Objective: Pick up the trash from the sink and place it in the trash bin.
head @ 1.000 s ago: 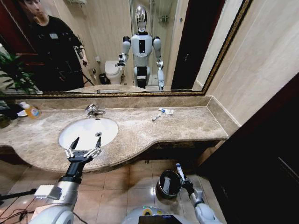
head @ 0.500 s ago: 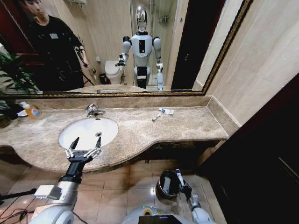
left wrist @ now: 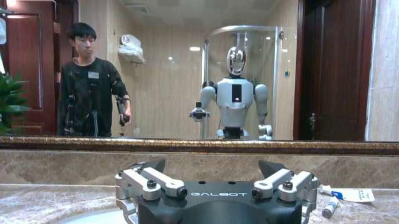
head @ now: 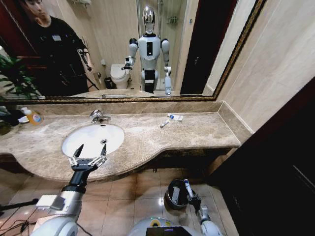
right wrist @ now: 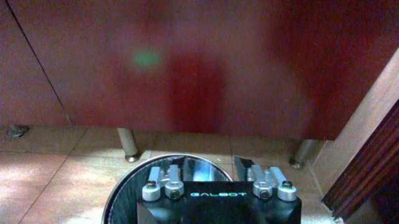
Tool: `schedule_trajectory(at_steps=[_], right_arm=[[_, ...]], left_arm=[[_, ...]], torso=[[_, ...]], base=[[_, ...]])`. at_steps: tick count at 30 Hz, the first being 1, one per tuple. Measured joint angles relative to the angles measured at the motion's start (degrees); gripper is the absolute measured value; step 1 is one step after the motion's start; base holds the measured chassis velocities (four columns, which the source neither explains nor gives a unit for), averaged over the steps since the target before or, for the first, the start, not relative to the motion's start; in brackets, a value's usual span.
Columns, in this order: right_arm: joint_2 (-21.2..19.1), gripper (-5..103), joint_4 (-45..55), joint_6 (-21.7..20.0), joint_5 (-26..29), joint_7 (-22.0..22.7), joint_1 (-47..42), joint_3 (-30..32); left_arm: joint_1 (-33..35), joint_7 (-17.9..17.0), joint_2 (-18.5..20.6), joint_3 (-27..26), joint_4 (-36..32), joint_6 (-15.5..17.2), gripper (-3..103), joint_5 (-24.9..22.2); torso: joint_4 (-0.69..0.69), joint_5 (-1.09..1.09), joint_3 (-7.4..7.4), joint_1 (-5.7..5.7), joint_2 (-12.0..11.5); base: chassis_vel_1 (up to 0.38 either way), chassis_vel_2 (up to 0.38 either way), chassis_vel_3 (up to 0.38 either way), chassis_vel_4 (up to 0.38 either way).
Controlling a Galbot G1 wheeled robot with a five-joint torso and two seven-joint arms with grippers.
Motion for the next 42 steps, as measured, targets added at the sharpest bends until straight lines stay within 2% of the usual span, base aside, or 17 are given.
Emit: schedule_trajectory(at_steps=[4,5,6,8,11,13,33,39,42], right_arm=[[0.1,74,0.3,0.05,0.0,0.3,-0.18,0.01],[0.1,74,0.3,0.05,0.0,0.3,-0.18,0.01],[0.12,79,0.38,0.06,0.0,0.38,-0.21,0.01],[0.16,79,0.45,0.06,0.0,0.42,-0.23,0.01],[0.24,95,0.62,0.12,-0.02,0.51,-0.3,0.0],[0.28,99,0.67,0.12,-0.05,0.54,-0.32,-0.01],[0.11,100,1.91,0.52,0.08,0.63,-1.26,0.09],[-1.86,100,6.71,-0.4,1.38,0.99,-3.11,0.36],[-3.21,100,12.25,-1.68,3.05,1.66,-4.94,0.63]], left_arm=[[0.0,0.0,0.0,0.0,0.0,0.0,100,0.0],[0.0,0.0,0.0,0.0,0.0,0.0,100,0.0],[0.0,0.0,0.0,0.0,0.0,0.0,100,0.0],[0.0,0.0,0.0,0.0,0.0,0.0,100,0.0],[0.0,0.0,0.0,0.0,0.0,0.0,100,0.0],[0.0,0.0,0.0,0.0,0.0,0.0,100,0.0],[0.0,0.0,0.0,0.0,0.0,0.0,100,0.0],[0.0,0.0,0.0,0.0,0.0,0.0,100,0.0],[0.0,0.0,0.0,0.0,0.0,0.0,100,0.0]], torso=[[0.0,0.0,0.0,0.0,0.0],[0.0,0.0,0.0,0.0,0.0],[0.0,0.0,0.0,0.0,0.0],[0.0,0.0,0.0,0.0,0.0],[0.0,0.0,0.0,0.0,0.0],[0.0,0.01,0.0,0.0,0.0],[0.0,0.01,0.0,0.0,0.0],[0.0,0.01,0.0,0.0,0.0],[0.0,0.01,0.0,0.0,0.0]], base=[[0.0,0.0,0.0,0.0],[0.0,0.0,0.0,0.0],[0.0,0.0,0.0,0.0],[0.0,0.0,0.0,0.0],[0.0,0.0,0.0,0.0],[0.0,0.0,0.0,0.0],[0.0,0.0,0.0,0.0],[0.0,0.0,0.0,0.0],[0.0,0.0,0.0,0.0]])
